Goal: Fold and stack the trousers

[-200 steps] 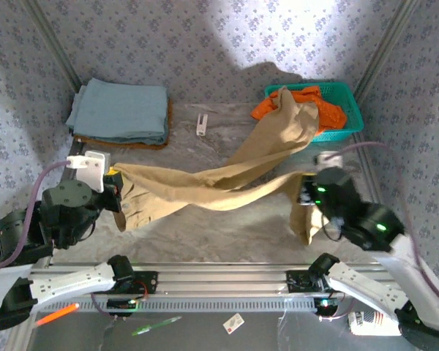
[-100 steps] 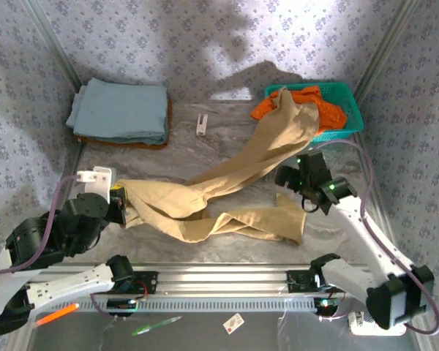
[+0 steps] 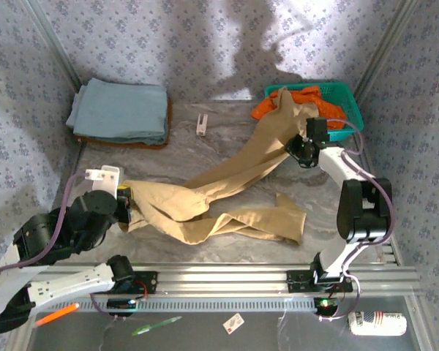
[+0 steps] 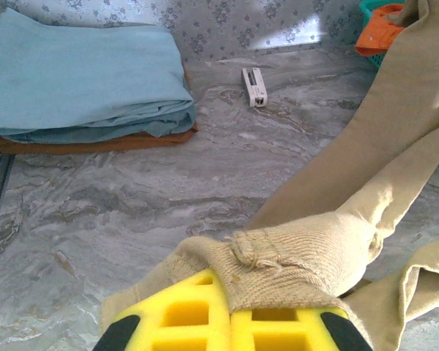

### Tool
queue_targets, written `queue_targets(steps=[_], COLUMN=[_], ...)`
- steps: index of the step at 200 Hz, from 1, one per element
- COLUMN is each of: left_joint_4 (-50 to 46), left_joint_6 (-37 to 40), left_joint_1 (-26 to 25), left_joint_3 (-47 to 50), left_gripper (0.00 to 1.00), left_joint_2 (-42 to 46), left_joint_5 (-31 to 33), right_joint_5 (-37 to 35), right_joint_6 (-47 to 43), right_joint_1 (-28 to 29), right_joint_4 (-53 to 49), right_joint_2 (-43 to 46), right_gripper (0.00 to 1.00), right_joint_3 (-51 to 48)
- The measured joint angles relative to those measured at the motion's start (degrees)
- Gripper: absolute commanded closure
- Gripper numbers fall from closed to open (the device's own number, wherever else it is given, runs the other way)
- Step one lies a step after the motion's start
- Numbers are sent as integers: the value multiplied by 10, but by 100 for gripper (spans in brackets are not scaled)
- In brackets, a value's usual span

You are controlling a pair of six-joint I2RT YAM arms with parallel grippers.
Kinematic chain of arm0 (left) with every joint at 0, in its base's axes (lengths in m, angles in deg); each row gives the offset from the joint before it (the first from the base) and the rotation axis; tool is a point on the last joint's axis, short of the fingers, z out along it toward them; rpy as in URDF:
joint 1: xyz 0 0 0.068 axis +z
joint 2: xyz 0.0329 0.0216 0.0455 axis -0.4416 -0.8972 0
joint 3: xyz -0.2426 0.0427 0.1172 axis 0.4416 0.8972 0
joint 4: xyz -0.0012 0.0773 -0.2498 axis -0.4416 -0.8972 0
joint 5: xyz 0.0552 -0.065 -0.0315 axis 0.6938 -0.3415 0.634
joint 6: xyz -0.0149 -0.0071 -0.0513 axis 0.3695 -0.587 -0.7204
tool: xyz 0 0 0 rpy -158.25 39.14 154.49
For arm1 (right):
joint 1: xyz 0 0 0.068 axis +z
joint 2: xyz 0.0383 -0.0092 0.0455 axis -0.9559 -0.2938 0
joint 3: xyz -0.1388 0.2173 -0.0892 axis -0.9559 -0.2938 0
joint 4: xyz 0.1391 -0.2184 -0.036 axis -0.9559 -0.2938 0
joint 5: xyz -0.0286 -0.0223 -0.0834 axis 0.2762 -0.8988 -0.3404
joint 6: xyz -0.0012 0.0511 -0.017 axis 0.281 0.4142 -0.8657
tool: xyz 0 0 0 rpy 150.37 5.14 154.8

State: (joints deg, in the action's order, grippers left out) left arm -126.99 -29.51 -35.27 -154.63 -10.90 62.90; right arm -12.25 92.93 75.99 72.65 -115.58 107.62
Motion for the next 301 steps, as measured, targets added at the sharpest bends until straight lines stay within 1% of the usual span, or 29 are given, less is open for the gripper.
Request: queue_targets(steps=[8,13,40,59,79,93,121,148,166,179,187,198,211,235,254,280,290,301], left_joint_4=[0,0,0,0,1,3,16,21,25,27,27,27,29,30,30,31,31,31], left_joint_6=[0,0,1,5,11,15,20,22,22,22,22,22,22,21,19,18,15,15], left_joint_1=[0,0,0,0,0,0,0,0,0,0,0,0,0,0,0,0,0,0], left_joint_3=[0,0,-1,-3,-7,-9,-9,-9,-9,-9,-9,-9,-9,-9,-9,-9,-9,-9], left_gripper=[100,100,100,100,100,100,100,100,100,100,100,100,100,100,100,100,100,100], left_joint_2=[0,0,0,-1,-7,-14,-19,-18,-17,-17,-16,-15,-15,-16,-17,-21,-21,-21], left_joint_5=[0,0,1,1,2,3,2,2,2,2,2,0,0,-4,-7,-9,-9,-9], right_joint_5=[7,10,15,18,17,12,-20,-81,-122,-146,-156,-170,-178,-181,-174,-169,-160,-152], right_joint_6=[-2,0,-4,-8,-16,-18,-34,-44,-42,-35,-31,-26,-23,-22,-21,-23,-23,-23], right_joint_1=[0,0,-1,0,9,25,84,170,240,287,306,326,334,337,349,416,431,435], right_joint_4=[3,3,1,-1,-4,-7,-28,-66,-90,-107,-115,-128,-130,-122,-103,-64,-49,-35], right_joint_2=[-2,-2,2,26,88,148,287,416,479,504,512,503,478,393,298,160,116,75], right_gripper=[93,100,100,100,100,100,100,100,100,100,100,100,100,100,100,100,100,100], right_joint_3=[2,2,2,-3,-30,-51,-89,-119,-146,-170,-181,-193,-197,-183,-132,-21,15,47])
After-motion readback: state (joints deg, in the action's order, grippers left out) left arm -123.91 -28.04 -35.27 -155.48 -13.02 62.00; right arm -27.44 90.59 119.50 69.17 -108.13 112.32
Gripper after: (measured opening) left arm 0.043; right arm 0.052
